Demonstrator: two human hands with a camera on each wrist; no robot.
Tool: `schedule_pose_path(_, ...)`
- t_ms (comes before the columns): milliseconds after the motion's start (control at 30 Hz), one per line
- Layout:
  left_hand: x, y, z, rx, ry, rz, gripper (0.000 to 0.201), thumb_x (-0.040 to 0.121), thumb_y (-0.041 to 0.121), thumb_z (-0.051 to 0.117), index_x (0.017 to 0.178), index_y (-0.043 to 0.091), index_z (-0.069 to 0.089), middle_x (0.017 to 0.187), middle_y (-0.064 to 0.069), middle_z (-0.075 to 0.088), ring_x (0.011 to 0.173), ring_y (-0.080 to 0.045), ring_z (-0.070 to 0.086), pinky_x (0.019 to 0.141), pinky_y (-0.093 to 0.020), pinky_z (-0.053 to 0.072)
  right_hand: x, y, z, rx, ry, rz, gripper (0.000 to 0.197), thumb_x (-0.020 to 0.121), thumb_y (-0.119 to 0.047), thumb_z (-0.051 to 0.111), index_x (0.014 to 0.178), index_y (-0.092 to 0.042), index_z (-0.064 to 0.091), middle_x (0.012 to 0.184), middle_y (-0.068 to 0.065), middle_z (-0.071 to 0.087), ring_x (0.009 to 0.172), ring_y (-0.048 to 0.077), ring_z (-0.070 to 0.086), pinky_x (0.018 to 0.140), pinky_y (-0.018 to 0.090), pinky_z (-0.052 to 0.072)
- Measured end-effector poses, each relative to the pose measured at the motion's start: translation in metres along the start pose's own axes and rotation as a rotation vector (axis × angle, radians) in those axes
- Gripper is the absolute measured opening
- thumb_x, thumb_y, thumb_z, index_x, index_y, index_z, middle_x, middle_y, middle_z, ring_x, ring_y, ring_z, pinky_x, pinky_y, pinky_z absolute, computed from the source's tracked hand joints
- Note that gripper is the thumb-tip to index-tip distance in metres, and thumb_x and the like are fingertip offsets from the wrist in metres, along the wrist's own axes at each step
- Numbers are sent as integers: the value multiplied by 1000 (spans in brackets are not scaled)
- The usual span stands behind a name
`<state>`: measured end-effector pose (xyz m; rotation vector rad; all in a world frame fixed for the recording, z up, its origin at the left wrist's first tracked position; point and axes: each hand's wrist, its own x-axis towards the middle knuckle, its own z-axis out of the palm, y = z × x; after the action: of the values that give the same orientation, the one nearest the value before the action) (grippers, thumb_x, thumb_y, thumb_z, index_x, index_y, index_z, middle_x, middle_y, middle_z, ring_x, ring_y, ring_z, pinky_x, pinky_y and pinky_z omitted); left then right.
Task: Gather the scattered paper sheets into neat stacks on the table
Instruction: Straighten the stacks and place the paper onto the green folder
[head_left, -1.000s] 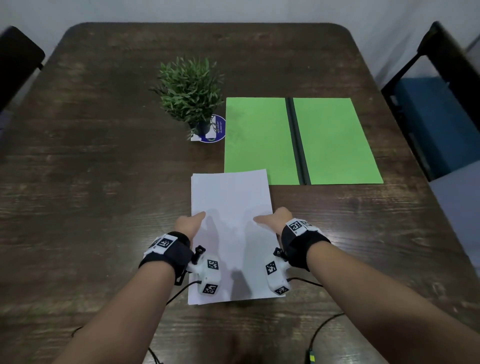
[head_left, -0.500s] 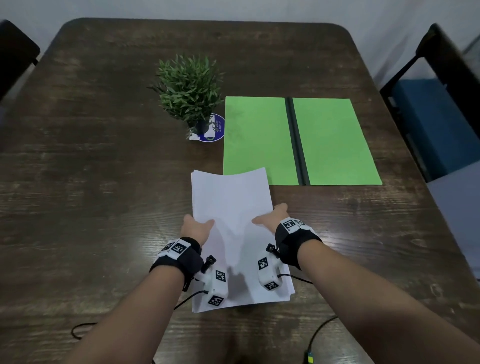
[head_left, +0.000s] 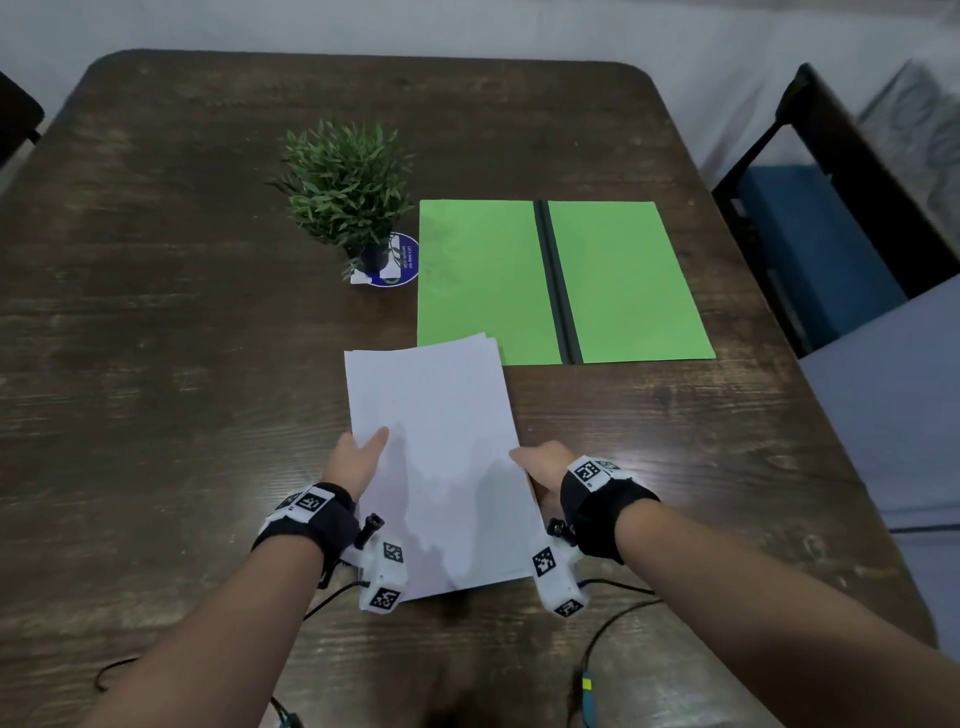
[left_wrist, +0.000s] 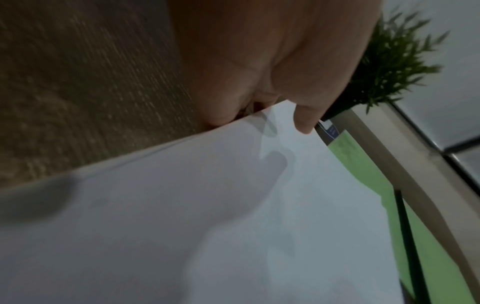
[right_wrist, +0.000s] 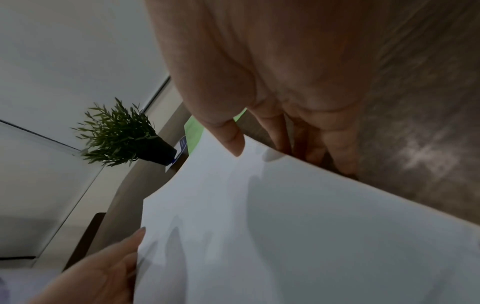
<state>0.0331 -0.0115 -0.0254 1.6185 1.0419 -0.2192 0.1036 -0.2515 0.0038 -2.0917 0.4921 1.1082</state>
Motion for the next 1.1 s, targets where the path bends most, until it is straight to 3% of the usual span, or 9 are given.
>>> schedule_pose_path(67,-4,3,0,-24,-24,-24,56,97,35,51,140,2,37,141,-11,44,127,-31,44,100,-35,37,12,17,8,-9,-30,5,73,61,-48,61,122,-8,59,121,11,65,103,31,64,95,42,51)
schedule_pose_path(233,-5,5,0,-140,-59,-38,52,98,30,51,143,6,37,146,-7,41,132,-28,40,99,-38,35,-8,22,17,20,42,-102,53,66,-37,54,106,-4,64,104,13,69,91,29,67,90,41,54)
schedule_pose_path(367,-7,4,-3,-164,-56,19,35,99,21,49,131,7,49,126,-2,55,105,-20,52,83,-31,40,-9,23,16,13,137,-130,39,77,-17,60,108,6,63,92,19,70,87,36,68,78,41,57)
schedule_pose_path(400,-7,4,-4,-164,-46,25,33,99,21,50,128,6,53,124,-5,58,102,-22,55,82,-32,42,-7,25,13,14,167,-144,30,77,-14,61,101,4,64,81,13,67,81,34,67,72,38,56)
schedule_pose_path(467,-6,2,-4,-169,-51,28,30,97,22,53,121,5,58,117,-11,63,98,-27,61,82,-35,47,-3,29,10,41,182,-134,5,78,-13,63,82,-12,61,83,7,65,85,30,66,78,42,58)
schedule_pose_path(533,-6,-1,-7,-176,-57,41,28,95,21,56,117,4,60,111,-12,66,98,-30,64,82,-36,49,0,34,7,79,145,-122,14,79,-12,65,72,-19,55,89,10,66,84,28,65,80,47,58)
schedule_pose_path(667,-6,-13,-11,-156,-55,88,35,87,18,66,119,5,58,112,-11,69,97,-28,68,88,-45,53,-1,43,1,257,67,-99,16,81,-12,75,78,-15,60,96,13,68,91,30,66,73,37,58)
schedule_pose_path(800,-11,-16,-12,-117,48,110,48,84,8,69,127,4,47,113,-8,63,101,-26,62,94,-45,50,4,48,-3,409,56,-112,12,79,-9,77,79,-7,65,92,17,73,84,31,70,82,44,58)
schedule_pose_path(1100,-6,-24,-15,40,101,177,46,78,2,72,119,8,51,108,-4,61,97,-22,60,88,-38,50,10,44,-5,462,-66,-21,33,95,-39,56,106,-8,61,101,11,70,90,26,69,75,33,56)
